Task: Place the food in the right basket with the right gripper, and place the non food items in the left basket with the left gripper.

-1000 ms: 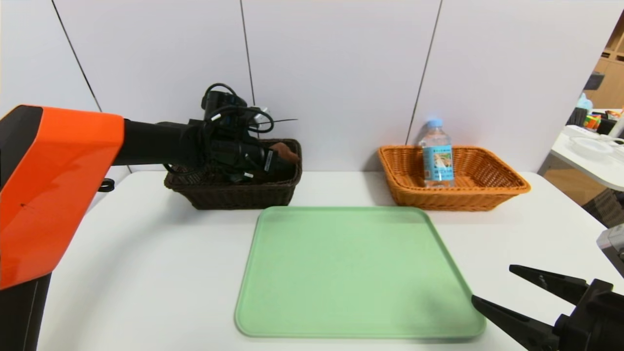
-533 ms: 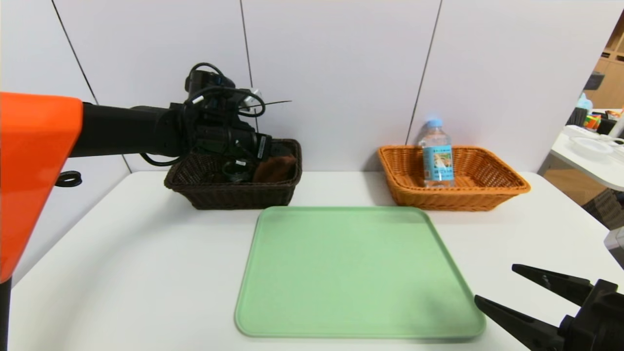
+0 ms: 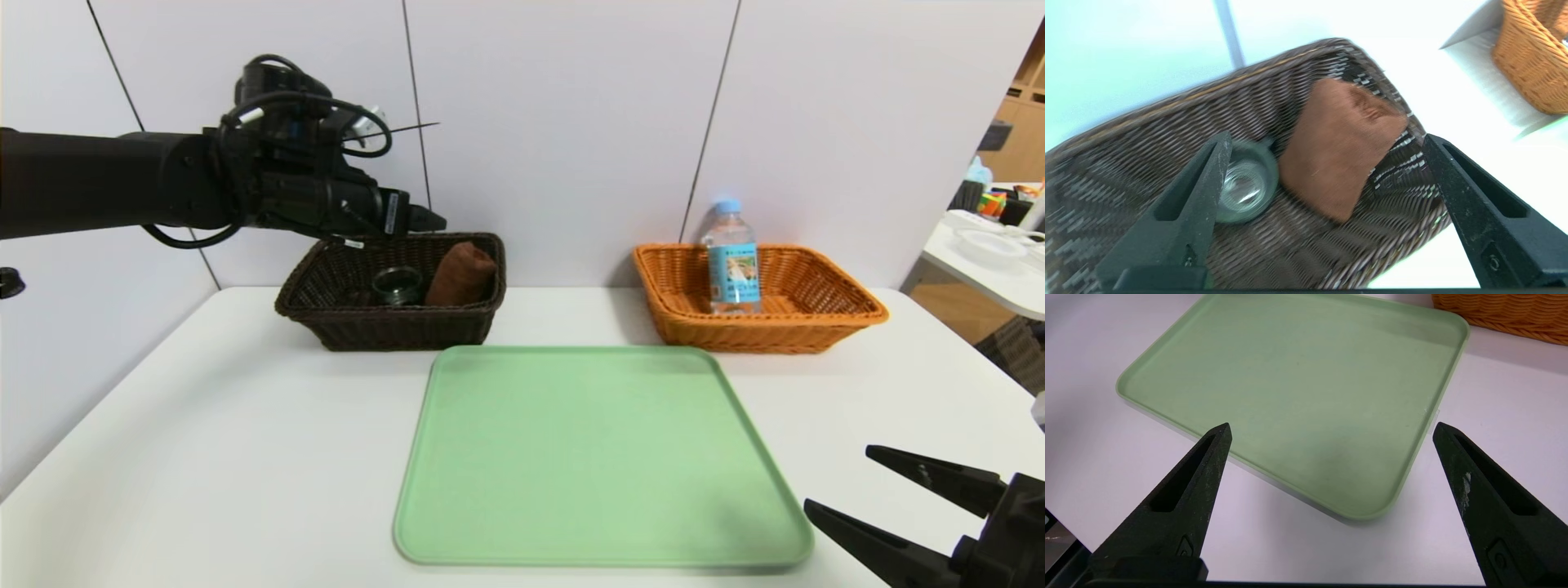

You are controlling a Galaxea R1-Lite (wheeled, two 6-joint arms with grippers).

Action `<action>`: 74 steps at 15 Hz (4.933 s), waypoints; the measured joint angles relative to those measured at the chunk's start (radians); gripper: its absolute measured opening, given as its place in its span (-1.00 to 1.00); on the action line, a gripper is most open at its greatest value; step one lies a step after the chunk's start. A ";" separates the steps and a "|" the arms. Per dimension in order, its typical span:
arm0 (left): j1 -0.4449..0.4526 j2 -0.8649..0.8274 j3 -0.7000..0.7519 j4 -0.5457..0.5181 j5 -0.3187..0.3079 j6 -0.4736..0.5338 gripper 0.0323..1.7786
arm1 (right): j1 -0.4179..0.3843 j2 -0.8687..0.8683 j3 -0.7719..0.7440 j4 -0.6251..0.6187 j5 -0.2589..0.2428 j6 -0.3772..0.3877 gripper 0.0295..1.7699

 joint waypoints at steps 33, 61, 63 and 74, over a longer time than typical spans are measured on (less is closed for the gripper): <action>0.221 -1.187 1.229 -0.150 0.184 -0.020 0.90 | -0.269 -0.563 -0.198 0.513 -0.257 -0.159 0.92; 0.246 -1.931 1.671 -0.111 0.181 0.027 0.90 | -0.437 -0.984 -0.098 0.645 -0.197 -0.228 0.92; 0.248 -1.949 1.678 -0.127 0.186 0.025 0.90 | -0.437 -0.984 -0.086 0.642 -0.178 -0.227 0.92; 0.248 -1.961 1.706 -0.132 0.191 0.002 0.90 | -0.437 -0.984 0.113 0.553 -0.163 -0.223 0.92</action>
